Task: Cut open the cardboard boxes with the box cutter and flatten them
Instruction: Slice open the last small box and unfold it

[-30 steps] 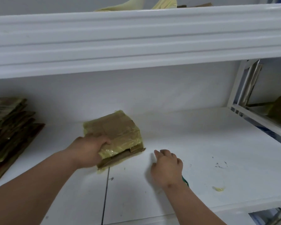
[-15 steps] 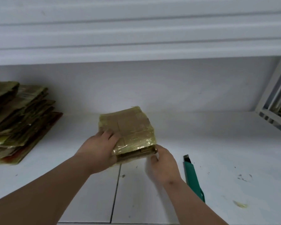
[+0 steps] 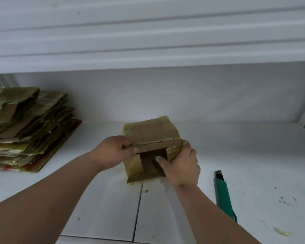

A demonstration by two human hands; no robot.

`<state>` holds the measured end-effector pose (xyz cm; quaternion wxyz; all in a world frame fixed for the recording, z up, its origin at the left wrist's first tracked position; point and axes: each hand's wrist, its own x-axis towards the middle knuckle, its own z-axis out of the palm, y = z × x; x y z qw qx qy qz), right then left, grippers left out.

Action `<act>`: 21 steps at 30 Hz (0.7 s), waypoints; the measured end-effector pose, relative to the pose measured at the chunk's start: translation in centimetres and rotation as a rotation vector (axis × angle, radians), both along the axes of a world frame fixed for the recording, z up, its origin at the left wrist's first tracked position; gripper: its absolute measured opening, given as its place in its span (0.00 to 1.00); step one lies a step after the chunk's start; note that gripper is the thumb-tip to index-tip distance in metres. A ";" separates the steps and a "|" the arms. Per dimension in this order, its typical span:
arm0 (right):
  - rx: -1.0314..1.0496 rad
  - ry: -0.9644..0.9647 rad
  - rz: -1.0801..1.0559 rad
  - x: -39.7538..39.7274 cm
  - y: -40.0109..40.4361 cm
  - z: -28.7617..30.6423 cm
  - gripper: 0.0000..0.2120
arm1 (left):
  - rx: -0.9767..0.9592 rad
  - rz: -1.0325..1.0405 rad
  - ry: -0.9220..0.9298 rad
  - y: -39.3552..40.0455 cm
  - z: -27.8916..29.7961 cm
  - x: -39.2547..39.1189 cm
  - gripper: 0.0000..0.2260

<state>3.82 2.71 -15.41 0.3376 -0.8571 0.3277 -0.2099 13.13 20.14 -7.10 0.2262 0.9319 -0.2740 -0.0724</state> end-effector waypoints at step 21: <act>0.588 -0.379 0.236 -1.8 -0.5 3.0 0.21 | -0.199 0.351 -0.134 -0.1 -2.3 1.7 0.43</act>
